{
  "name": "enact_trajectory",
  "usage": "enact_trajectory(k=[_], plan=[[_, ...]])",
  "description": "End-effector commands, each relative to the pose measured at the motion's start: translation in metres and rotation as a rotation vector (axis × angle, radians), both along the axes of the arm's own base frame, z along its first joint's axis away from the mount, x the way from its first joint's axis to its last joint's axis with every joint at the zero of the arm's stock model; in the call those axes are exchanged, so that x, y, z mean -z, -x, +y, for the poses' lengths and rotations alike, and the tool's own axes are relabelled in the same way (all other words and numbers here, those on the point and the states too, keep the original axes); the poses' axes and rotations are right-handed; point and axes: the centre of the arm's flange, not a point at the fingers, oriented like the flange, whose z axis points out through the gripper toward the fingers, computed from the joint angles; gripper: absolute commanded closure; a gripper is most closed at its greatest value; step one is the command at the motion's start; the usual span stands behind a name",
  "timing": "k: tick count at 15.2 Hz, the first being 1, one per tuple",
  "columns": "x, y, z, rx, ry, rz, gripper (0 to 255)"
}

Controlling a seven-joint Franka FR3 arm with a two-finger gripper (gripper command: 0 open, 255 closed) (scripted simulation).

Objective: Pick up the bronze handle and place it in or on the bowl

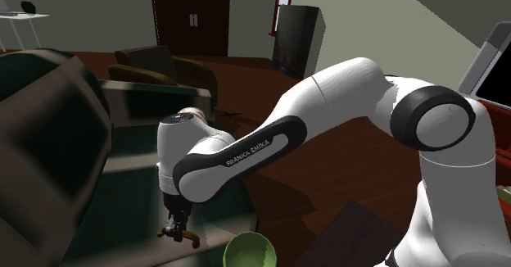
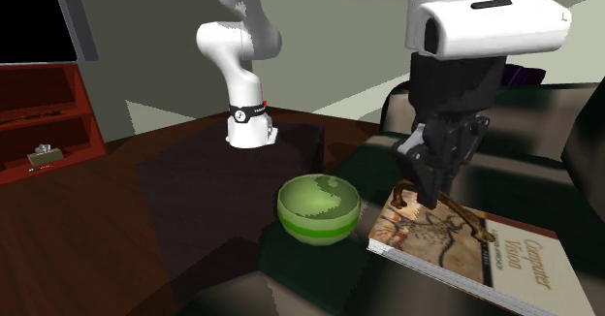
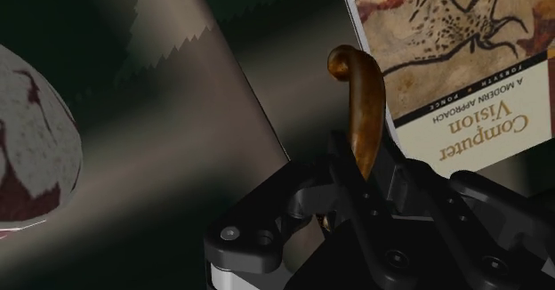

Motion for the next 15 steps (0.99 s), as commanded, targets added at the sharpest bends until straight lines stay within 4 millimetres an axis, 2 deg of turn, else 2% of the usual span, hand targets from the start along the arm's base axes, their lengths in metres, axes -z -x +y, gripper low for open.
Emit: enact_trajectory(k=[1,13,14,15], plan=[[-0.002,0.016,-0.02,0.0,0.0,0.0,255],[-0.014,0.121,-0.138,0.0,0.0,0.0,255],[-0.015,0.135,-0.154,0.0,0.0,0.0,255],[-0.01,0.135,-0.154,0.0,0.0,0.0,255]])
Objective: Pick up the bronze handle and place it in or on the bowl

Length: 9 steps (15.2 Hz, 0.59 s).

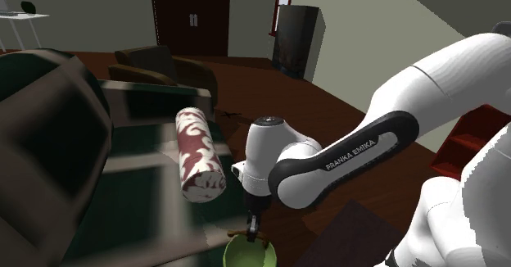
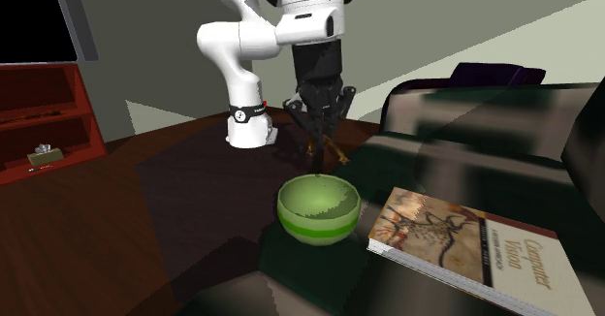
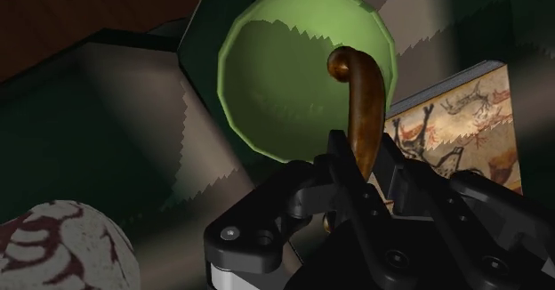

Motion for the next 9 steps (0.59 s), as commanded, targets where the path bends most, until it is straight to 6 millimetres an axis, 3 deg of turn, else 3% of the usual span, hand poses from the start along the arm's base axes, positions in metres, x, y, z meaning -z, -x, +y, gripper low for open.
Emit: enact_trajectory(k=[1,9], plan=[[0.007,0.003,-0.006,-0.001,-0.001,0.0,255],[0.049,0.003,-0.006,-0.001,-0.001,0.0,255]])
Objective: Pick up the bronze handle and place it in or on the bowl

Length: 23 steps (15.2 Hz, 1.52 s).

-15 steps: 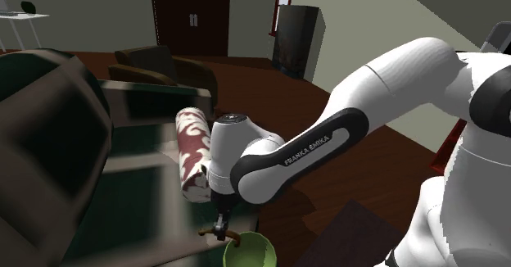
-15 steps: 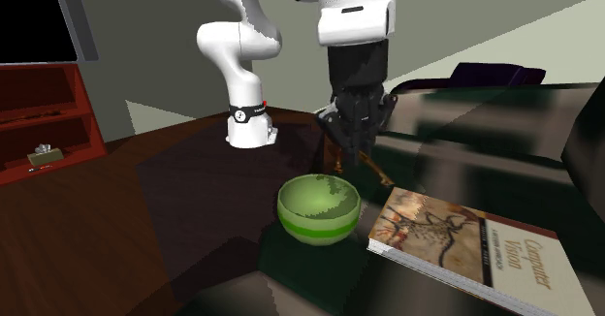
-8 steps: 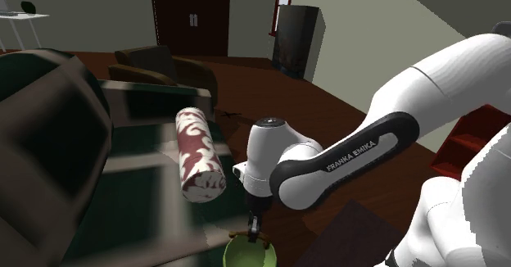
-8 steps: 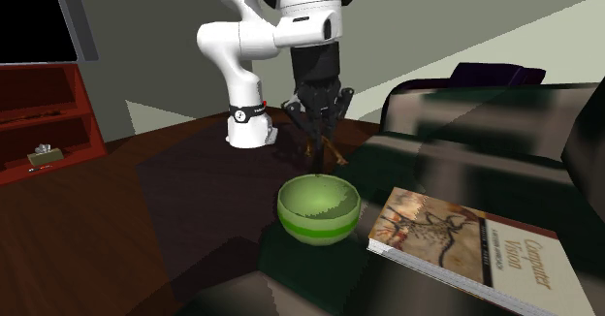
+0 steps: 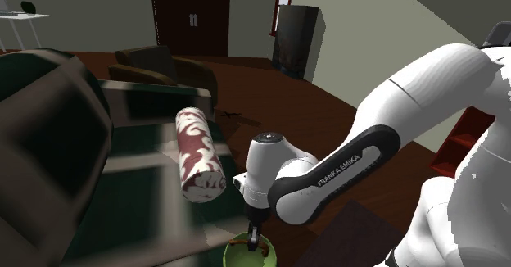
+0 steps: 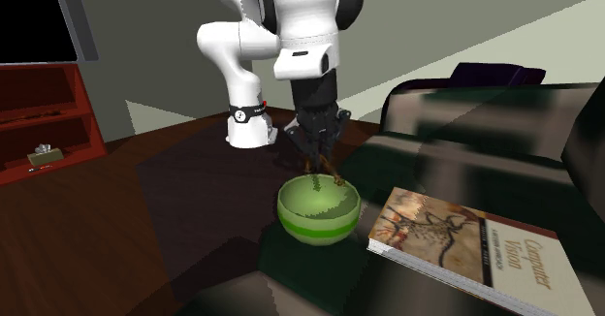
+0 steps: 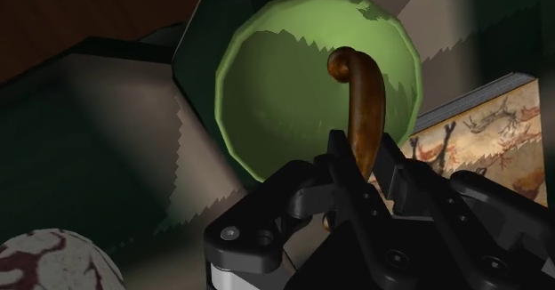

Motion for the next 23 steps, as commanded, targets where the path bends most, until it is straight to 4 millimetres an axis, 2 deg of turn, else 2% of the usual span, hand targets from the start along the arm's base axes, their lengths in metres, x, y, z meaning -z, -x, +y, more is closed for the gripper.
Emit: enact_trajectory(k=[1,6,14,15,20,23], plan=[[0.011,-0.001,-0.001,0.0,0.0,-0.001,255],[0.037,-0.001,-0.001,0.0,0.0,-0.001,255],[0.039,-0.001,-0.001,0.0,0.0,-0.001,255],[0.039,-0.001,-0.001,0.0,0.0,-0.001,0],[0.039,-0.001,-0.001,0.0,0.0,-0.001,0],[0.0,-0.004,-0.005,0.0,0.0,-0.001,0]])
